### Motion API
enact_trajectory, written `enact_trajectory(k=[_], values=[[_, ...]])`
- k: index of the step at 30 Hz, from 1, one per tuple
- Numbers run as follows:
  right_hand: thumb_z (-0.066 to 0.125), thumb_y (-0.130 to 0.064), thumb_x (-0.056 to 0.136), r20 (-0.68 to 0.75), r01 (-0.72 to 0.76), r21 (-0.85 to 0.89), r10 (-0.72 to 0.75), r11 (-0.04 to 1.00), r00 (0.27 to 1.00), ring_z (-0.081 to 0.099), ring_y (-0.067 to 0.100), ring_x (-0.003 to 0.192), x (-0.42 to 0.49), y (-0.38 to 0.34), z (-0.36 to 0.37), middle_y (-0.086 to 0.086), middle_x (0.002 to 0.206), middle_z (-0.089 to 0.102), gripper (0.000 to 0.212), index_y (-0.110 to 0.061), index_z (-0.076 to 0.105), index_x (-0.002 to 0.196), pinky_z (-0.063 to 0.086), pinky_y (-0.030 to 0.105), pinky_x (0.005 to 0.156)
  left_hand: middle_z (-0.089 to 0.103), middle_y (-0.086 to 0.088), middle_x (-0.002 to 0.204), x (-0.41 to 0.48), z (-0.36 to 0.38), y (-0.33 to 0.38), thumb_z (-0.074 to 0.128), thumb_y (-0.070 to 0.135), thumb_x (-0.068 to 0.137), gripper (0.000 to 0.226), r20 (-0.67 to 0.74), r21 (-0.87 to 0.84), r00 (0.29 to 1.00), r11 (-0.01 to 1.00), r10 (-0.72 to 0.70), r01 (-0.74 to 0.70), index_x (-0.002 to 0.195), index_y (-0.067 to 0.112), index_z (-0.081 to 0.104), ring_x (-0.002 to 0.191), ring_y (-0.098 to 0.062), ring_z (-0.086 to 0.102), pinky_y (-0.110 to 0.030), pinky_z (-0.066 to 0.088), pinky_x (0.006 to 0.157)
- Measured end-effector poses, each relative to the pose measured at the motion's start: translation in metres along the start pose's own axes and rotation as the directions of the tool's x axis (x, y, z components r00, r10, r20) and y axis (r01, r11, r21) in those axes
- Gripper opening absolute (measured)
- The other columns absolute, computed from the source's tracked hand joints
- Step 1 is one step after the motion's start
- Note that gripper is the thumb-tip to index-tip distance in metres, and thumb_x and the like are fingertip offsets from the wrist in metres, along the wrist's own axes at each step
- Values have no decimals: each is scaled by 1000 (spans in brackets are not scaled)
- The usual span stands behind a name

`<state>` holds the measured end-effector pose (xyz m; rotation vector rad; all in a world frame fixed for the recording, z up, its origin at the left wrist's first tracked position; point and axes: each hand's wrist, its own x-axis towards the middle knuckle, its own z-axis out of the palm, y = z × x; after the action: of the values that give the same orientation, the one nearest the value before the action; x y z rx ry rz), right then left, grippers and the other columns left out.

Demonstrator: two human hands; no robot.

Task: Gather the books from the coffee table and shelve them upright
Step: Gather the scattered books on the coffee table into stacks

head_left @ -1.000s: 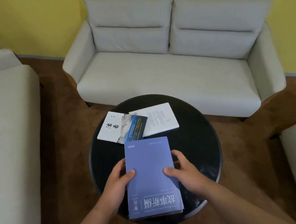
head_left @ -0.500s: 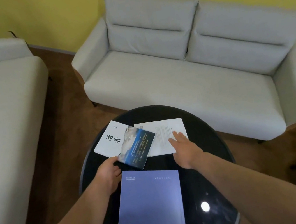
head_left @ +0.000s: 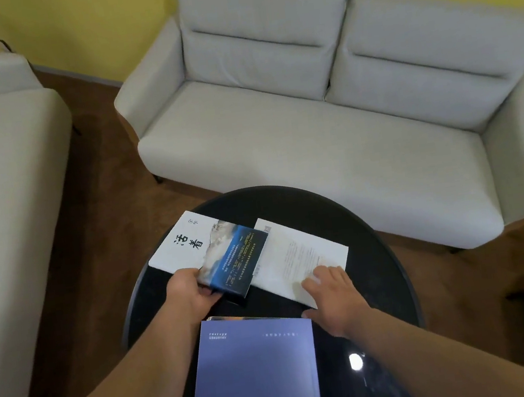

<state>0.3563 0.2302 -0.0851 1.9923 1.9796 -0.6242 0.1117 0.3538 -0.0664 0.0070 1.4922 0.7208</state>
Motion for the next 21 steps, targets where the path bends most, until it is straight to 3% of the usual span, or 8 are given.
enact_trajectory(k=[2,6,9,12,14,17,19,21], values=[[60,-54,92,25,0,24,-1,1000,1000,21,34,147,8,3,-3,14,159,26,62,-25,43,145,14,45,124,65,-18,126,1,-2,6,42,4,101,20,-25,-114,999,992,46,-49,111,11,57,100,-35,68,-54,57,82],[70,-53,85,112,-34,-85,43,996,993,17,39,150,21,4,-12,21,165,6,92,-22,21,156,20,49,124,66,-12,118,-3,-10,20,47,7,102,14,-81,-84,986,984,149,-156,107,16,56,100,-30,70,-50,59,85],[74,-43,84,152,-21,-154,44,988,987,34,38,136,27,-3,-19,25,158,18,89,-19,21,152,41,45,109,66,-11,111,-17,-15,32,46,9,104,12,-53,-80,981,978,188,-192,109,15,54,104,-30,69,-52,56,95],[76,-21,81,237,-55,-166,94,985,967,33,42,139,29,-17,-23,32,158,11,95,-16,14,153,47,44,103,68,-9,112,-34,-18,41,45,12,105,11,-17,-90,978,974,209,-210,110,13,54,104,-29,69,-51,55,98],[73,-13,82,233,-71,-154,106,986,967,39,40,135,29,-19,-29,31,152,24,92,-13,16,153,49,41,97,68,-10,114,-43,-20,44,44,14,106,11,28,-83,975,973,220,-217,107,13,55,107,-29,69,-52,53,100],[66,-28,88,142,-64,-80,75,995,987,52,31,118,31,-4,-46,15,134,47,70,-15,32,147,46,36,83,68,-12,118,-60,-24,47,42,14,105,20,72,-51,970,972,231,-227,122,12,53,107,-31,69,-52,55,96],[66,-50,87,121,-85,-98,97,992,988,41,33,133,37,10,-51,14,148,36,77,-19,33,149,45,43,101,67,-12,116,-67,-29,45,42,12,105,15,94,-20,967,972,236,-235,115,12,53,107,-32,69,-52,53,97],[70,-63,81,112,-159,-52,164,986,980,19,35,152,45,21,-47,13,166,13,103,-20,18,159,26,52,120,68,-13,114,-69,-32,40,41,15,106,13,115,31,964,969,239,-244,108,12,54,104,-31,69,-52,53,98]])
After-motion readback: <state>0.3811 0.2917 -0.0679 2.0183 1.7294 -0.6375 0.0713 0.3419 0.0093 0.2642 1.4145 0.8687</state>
